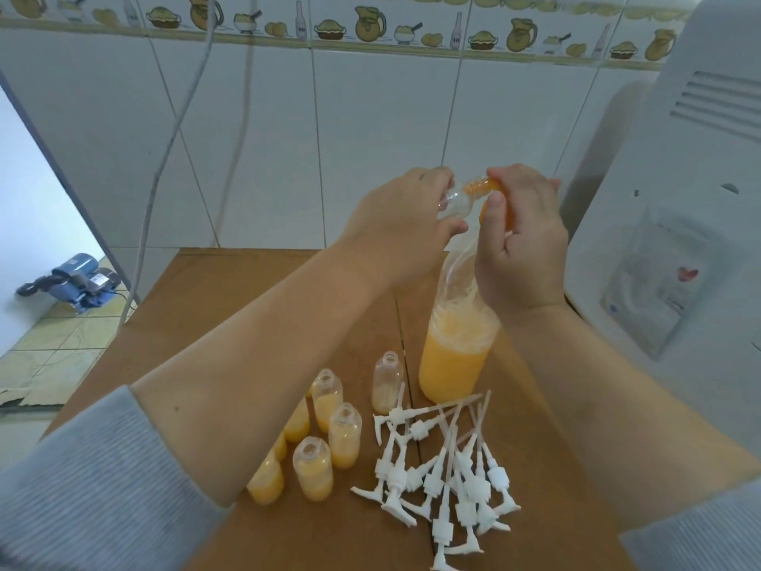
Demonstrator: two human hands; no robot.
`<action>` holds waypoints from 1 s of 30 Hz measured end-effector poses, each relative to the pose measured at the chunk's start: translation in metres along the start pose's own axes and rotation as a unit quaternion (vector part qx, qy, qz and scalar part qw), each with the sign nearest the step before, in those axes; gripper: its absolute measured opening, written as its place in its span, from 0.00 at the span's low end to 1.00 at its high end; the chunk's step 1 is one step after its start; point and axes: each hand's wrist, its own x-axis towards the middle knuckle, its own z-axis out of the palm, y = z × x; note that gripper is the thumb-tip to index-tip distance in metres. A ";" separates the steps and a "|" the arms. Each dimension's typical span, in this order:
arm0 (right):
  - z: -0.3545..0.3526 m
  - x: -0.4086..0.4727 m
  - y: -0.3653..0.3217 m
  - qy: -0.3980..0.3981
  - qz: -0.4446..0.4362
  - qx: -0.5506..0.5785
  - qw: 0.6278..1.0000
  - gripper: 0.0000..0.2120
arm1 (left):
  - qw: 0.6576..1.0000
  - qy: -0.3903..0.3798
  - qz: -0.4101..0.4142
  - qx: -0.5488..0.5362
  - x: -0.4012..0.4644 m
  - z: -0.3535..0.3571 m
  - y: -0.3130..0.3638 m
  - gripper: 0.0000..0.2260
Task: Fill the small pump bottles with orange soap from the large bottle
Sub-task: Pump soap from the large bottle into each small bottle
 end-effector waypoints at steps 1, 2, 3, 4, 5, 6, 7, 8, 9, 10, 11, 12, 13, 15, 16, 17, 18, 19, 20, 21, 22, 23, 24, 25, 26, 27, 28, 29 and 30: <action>-0.002 0.002 -0.003 -0.008 0.001 0.005 1.000 0.17 | 1.000 0.002 -0.002 0.000 0.001 -0.002 0.001 0.15; -0.004 0.006 -0.006 -0.011 0.001 0.011 1.000 0.18 | 1.000 0.007 -0.001 0.001 0.002 -0.004 0.002 0.15; -0.007 0.009 -0.007 -0.010 -0.001 0.017 1.000 0.18 | 1.000 0.017 0.002 0.002 0.003 -0.005 0.003 0.15; -0.010 0.012 -0.008 -0.004 -0.002 0.021 1.000 0.19 | 1.000 0.027 0.007 0.003 0.005 -0.007 0.004 0.15; -0.011 0.014 -0.007 0.004 -0.005 0.024 1.000 0.19 | 0.999 0.034 0.012 0.005 0.006 -0.007 0.005 0.15; -0.011 0.014 -0.005 0.015 -0.008 0.021 1.000 0.18 | 0.999 0.035 0.015 0.004 0.006 -0.006 0.006 0.15; -0.010 0.012 -0.002 0.024 -0.011 0.016 1.000 0.18 | 0.999 0.034 0.018 0.000 0.006 -0.004 0.007 0.15; -0.007 0.010 0.001 0.032 -0.014 0.011 0.999 0.17 | 0.999 0.034 0.018 -0.004 0.006 -0.002 0.007 0.15; -0.003 0.007 0.004 0.037 -0.016 0.011 0.999 0.16 | 0.999 0.032 0.016 -0.005 0.005 0.000 0.006 0.14; 0.000 0.004 0.006 0.038 -0.014 0.013 0.999 0.16 | 1.000 0.027 0.012 -0.005 0.003 0.003 0.004 0.14; 0.002 0.002 0.006 0.037 -0.010 0.013 0.999 0.16 | 1.000 0.023 0.008 -0.005 0.002 0.004 0.002 0.14; 0.003 0.000 0.006 0.034 -0.008 0.013 0.999 0.16 | 1.000 0.019 0.004 -0.007 0.001 0.005 0.001 0.14; 0.002 0.000 0.004 0.028 -0.006 0.016 0.999 0.17 | 1.000 0.018 0.004 -0.008 0.001 0.005 -0.001 0.14; -0.001 0.000 -0.001 0.010 -0.002 0.025 1.000 0.18 | 1.000 0.020 0.010 -0.006 0.001 0.002 -0.002 0.14; -0.005 0.001 -0.003 0.002 -0.003 0.025 1.000 0.18 | 1.000 0.023 0.013 -0.009 0.002 -0.001 -0.003 0.15; -0.009 0.003 -0.005 -0.003 -0.004 0.022 1.000 0.19 | 0.999 0.026 0.012 -0.021 0.002 -0.004 -0.003 0.15; -0.014 0.007 -0.006 -0.006 -0.003 0.019 1.000 0.19 | 0.999 0.031 0.006 -0.042 0.002 -0.006 -0.004 0.16; -0.018 0.011 -0.008 -0.006 0.001 0.017 1.000 0.19 | 0.997 0.035 -0.002 -0.067 0.002 -0.007 -0.005 0.17; -0.021 0.015 -0.010 -0.010 0.009 0.018 1.000 0.19 | 0.995 0.040 -0.015 -0.093 0.001 -0.007 -0.008 0.17; -0.023 0.019 -0.011 -0.017 0.019 0.020 0.999 0.18 | 0.992 0.043 -0.034 -0.118 -0.002 -0.004 -0.013 0.17; -0.024 0.021 -0.011 -0.027 0.028 0.024 0.999 0.18 | 0.988 0.042 -0.060 -0.139 -0.005 -0.001 -0.020 0.17; -0.025 0.022 -0.012 -0.036 0.035 0.027 0.998 0.18 | 0.983 0.036 -0.090 -0.153 -0.008 0.004 -0.028 0.16; -0.025 0.021 -0.011 -0.043 0.038 0.029 0.998 0.17 | 0.980 0.025 -0.120 -0.158 -0.013 0.010 -0.037 0.16; -0.025 0.019 -0.011 -0.048 0.040 0.029 0.998 0.17 | 0.977 0.006 -0.151 -0.154 -0.017 0.018 -0.047 0.16; -0.025 0.017 -0.010 -0.050 0.042 0.029 0.997 0.17 | 0.973 -0.019 -0.178 -0.143 -0.022 0.027 -0.057 0.17; -0.025 0.015 -0.008 -0.048 0.045 0.030 0.997 0.18 | 0.970 -0.048 -0.201 -0.129 -0.027 0.036 -0.066 0.17; -0.025 0.015 -0.007 -0.044 0.049 0.032 0.997 0.18 | 0.966 -0.074 -0.218 -0.118 -0.030 0.044 -0.073 0.18; -0.025 0.015 -0.006 -0.038 0.052 0.035 0.997 0.18 | 0.961 -0.093 -0.234 -0.112 -0.033 0.051 -0.078 0.18; -0.024 0.016 -0.006 -0.033 0.055 0.038 0.997 0.18 | 0.957 -0.108 -0.245 -0.108 -0.036 0.055 -0.082 0.18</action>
